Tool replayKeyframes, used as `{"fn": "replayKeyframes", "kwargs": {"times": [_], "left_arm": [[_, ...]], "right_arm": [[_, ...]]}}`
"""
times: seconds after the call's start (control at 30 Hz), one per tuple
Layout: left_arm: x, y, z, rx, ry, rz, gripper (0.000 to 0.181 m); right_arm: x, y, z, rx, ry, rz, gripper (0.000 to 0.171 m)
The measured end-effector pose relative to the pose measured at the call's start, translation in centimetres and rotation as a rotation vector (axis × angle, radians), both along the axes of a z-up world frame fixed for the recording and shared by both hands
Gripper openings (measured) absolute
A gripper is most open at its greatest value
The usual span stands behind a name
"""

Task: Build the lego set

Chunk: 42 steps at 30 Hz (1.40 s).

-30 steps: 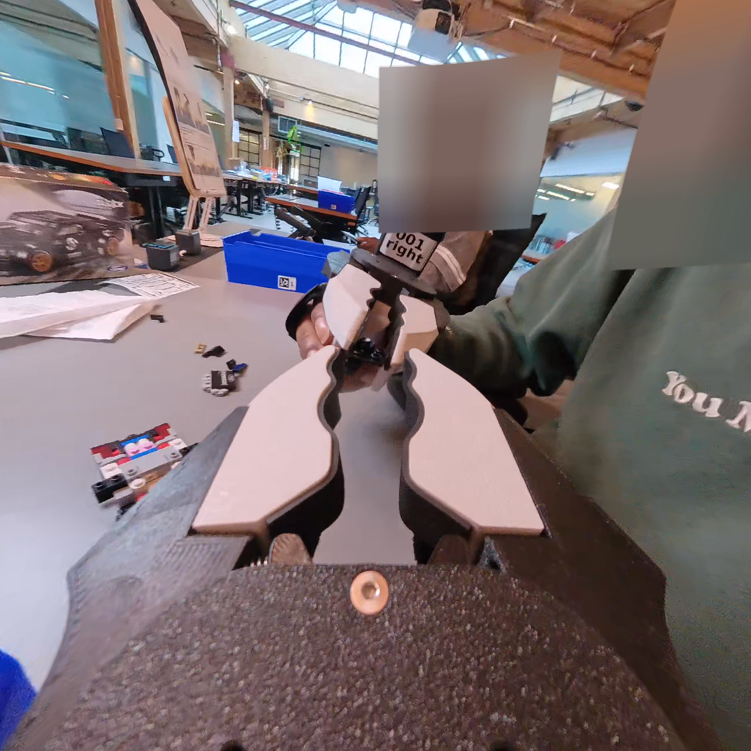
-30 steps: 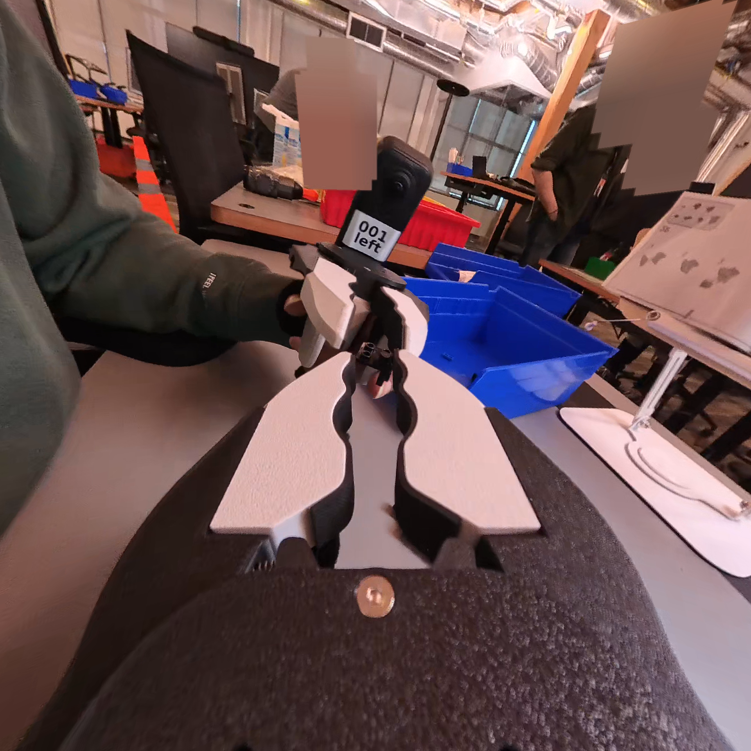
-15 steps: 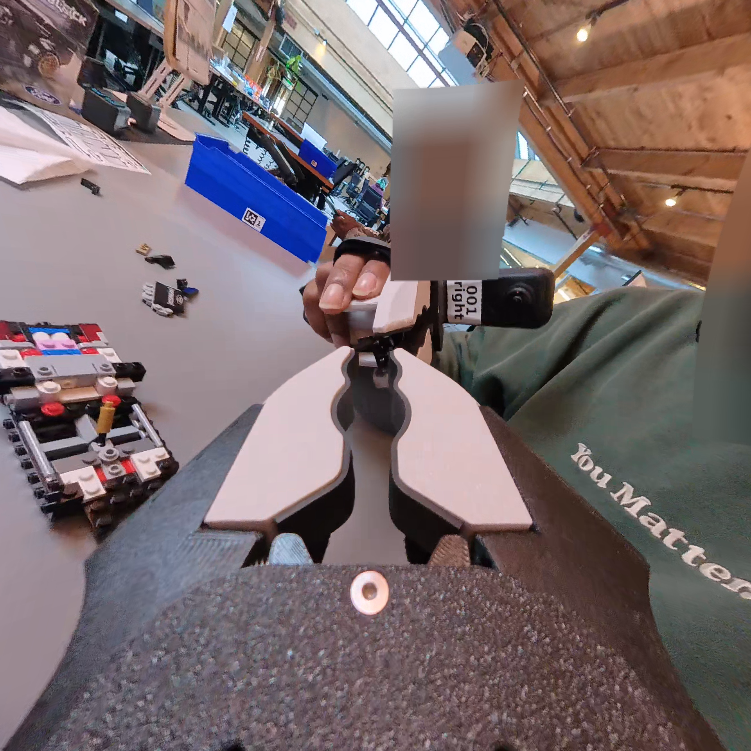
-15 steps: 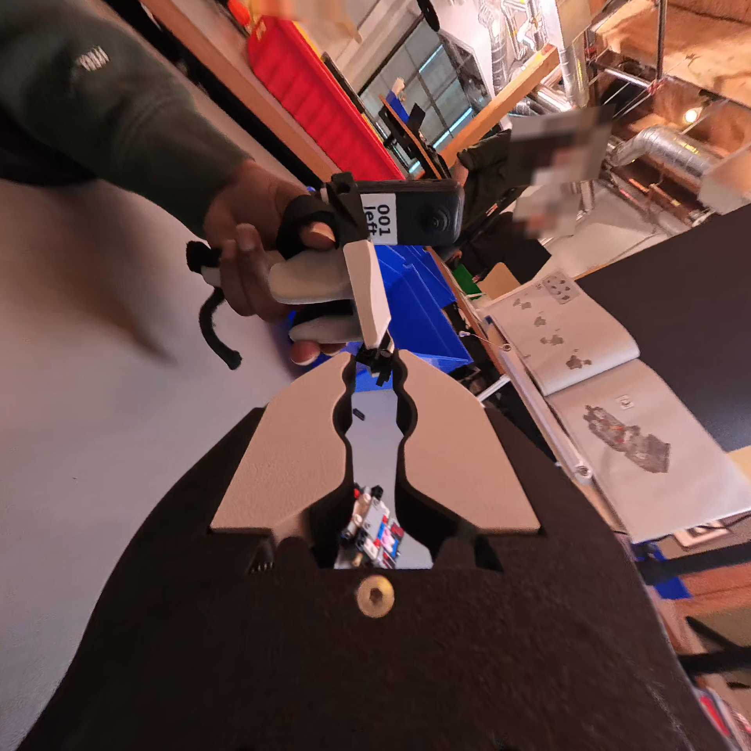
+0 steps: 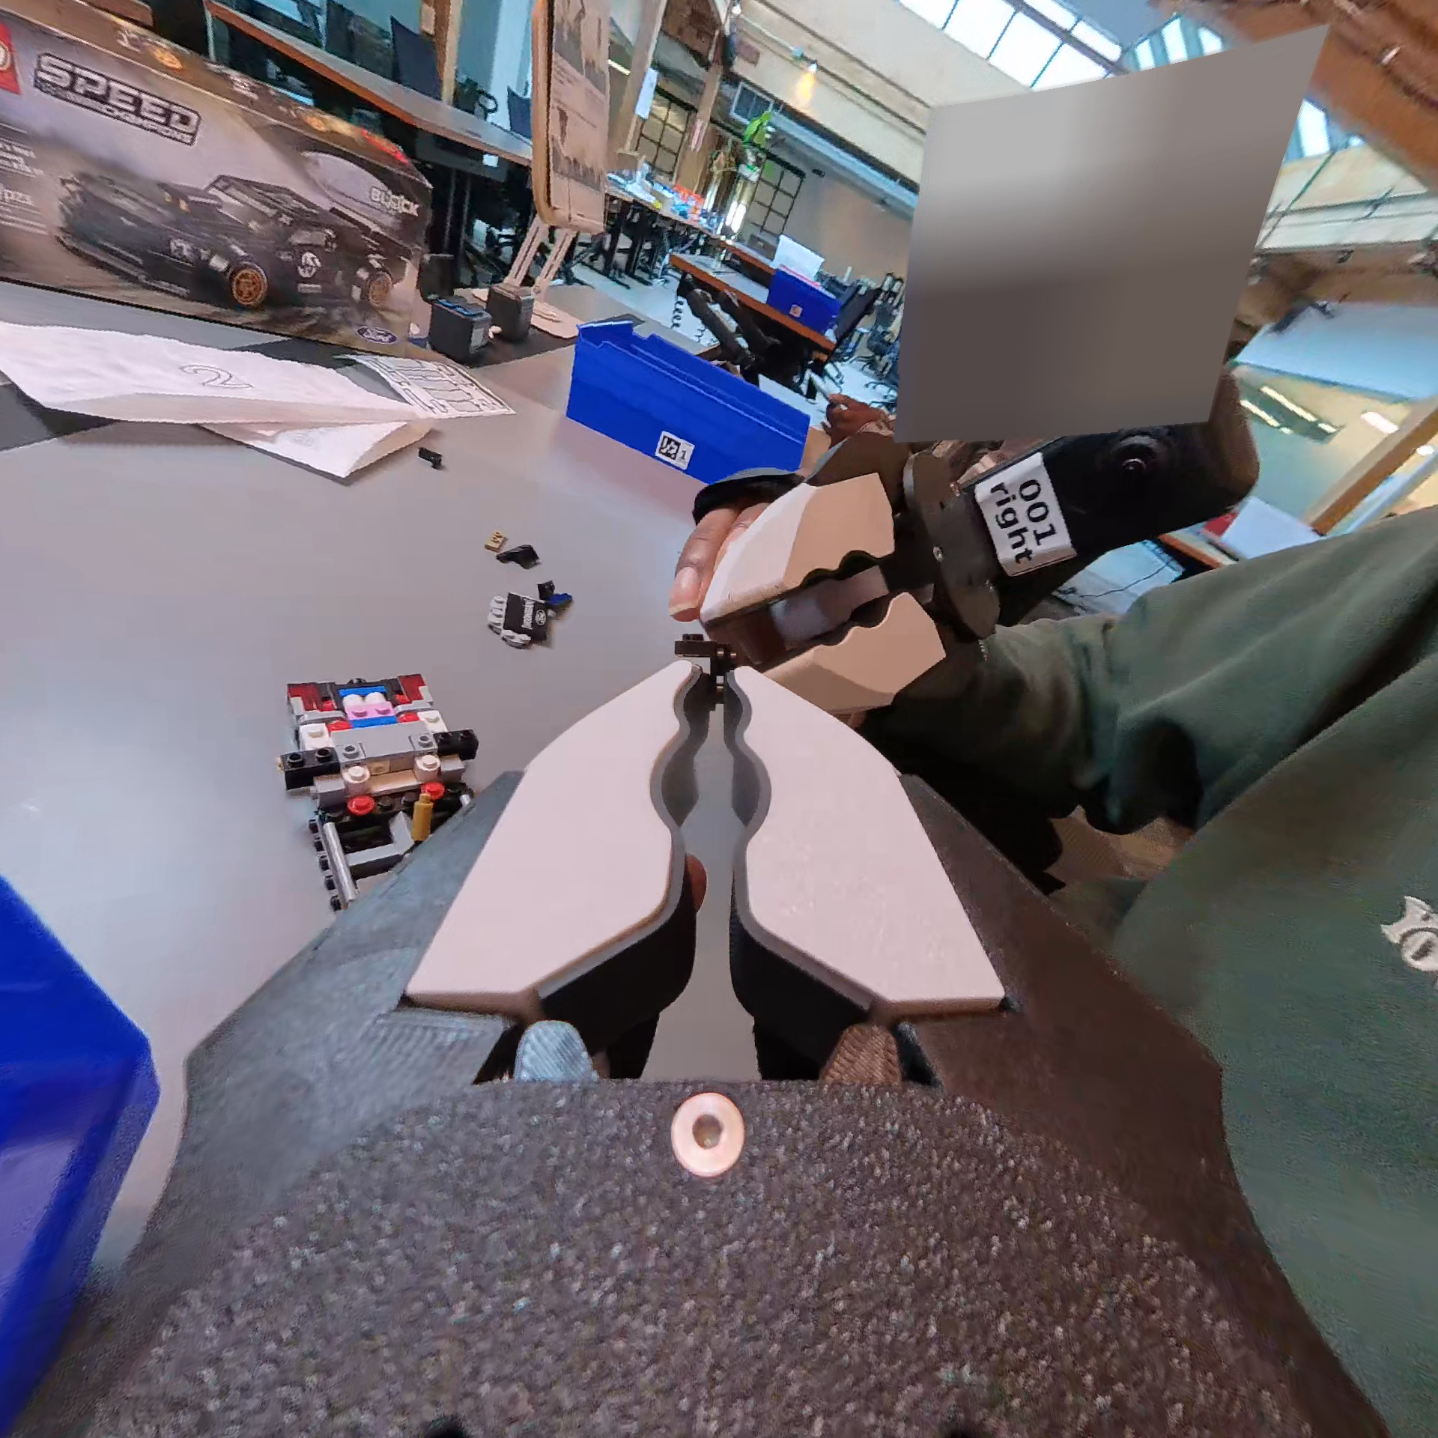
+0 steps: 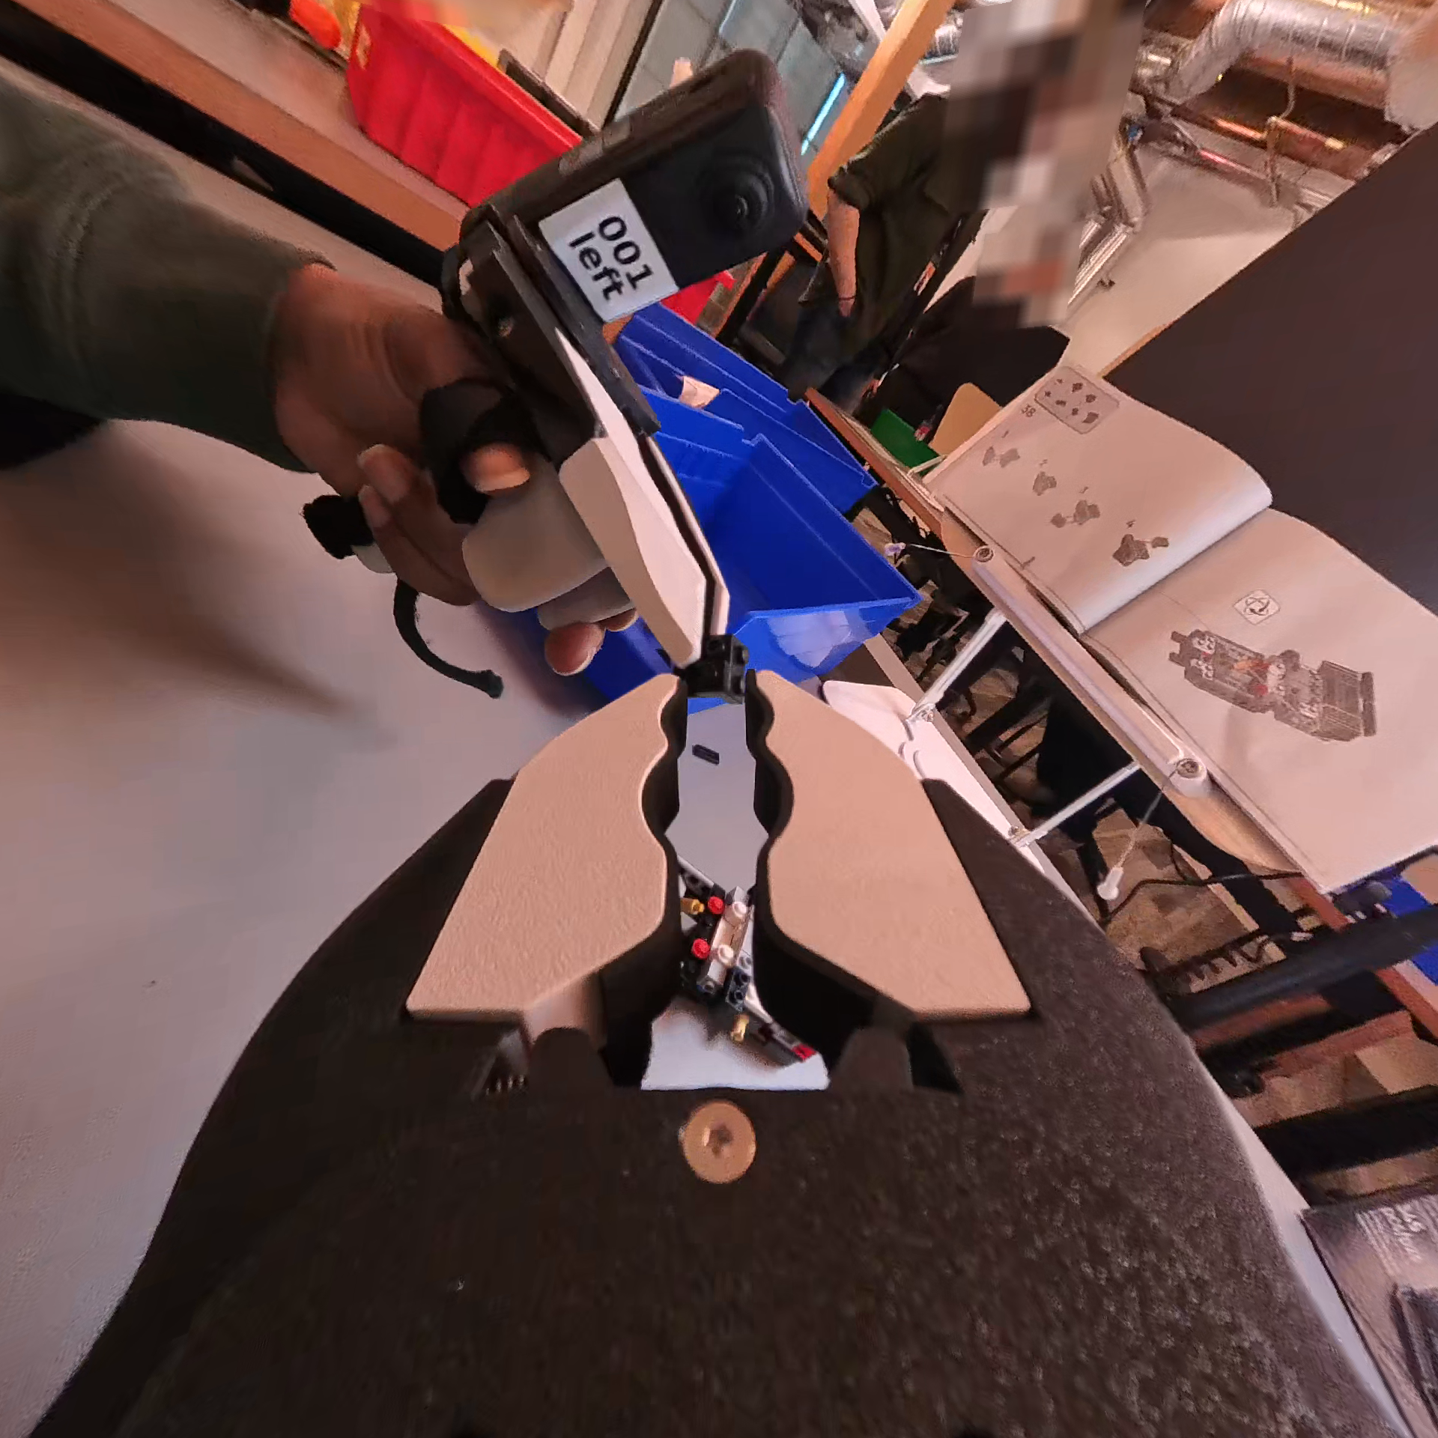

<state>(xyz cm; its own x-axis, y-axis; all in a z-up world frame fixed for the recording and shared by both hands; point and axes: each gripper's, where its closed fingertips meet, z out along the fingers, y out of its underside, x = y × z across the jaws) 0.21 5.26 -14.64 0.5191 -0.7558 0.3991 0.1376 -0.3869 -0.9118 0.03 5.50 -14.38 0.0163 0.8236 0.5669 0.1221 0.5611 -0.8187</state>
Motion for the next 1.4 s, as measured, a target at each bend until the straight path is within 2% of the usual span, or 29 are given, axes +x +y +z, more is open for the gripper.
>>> {"fn": "replayKeyframes", "kwargs": {"times": [0.1, 0.3, 0.63, 0.97, 1.1, 1.27, 1.33, 1.4], "left_arm": [[0.2, 0.2, -0.7, -0.014, 0.038, 0.011, 0.004], [0.0, 0.2, -1.5, -0.067, 0.069, 0.007, 0.004], [0.1, 0.0, -1.6, -0.025, 0.138, 0.007, 0.004], [0.1, -0.3, -1.6, -0.094, 0.067, -0.034, 0.006], [-0.3, 0.4, -1.6, -0.178, -0.014, -0.001, 0.004], [-0.7, 1.3, -2.5, -0.222, 0.001, 0.071, 0.004], [-3.0, 3.0, -3.9, -0.22, 0.083, 0.232, 0.003], [-4.8, 3.3, -3.8, -0.251, 0.044, 0.26, 0.003]], "right_arm": [[-0.2, -0.1, -0.4, 0.038, -0.026, -0.017, 0.008], [-0.4, 0.0, -1.4, 0.12, -0.1, -0.061, 0.008], [-0.4, 0.0, -1.8, 0.058, -0.147, -0.057, 0.011], [-0.5, 0.2, -2.0, 0.122, -0.182, -0.115, 0.008], [-0.5, 0.6, -1.7, 0.176, -0.17, -0.17, 0.007], [-0.6, 1.1, -2.4, 0.205, -0.201, -0.192, 0.006], [-0.7, -0.3, -2.1, 0.188, -0.183, -0.13, 0.006], [-0.9, -1.0, -1.8, 0.218, -0.175, -0.119, 0.006]]}}
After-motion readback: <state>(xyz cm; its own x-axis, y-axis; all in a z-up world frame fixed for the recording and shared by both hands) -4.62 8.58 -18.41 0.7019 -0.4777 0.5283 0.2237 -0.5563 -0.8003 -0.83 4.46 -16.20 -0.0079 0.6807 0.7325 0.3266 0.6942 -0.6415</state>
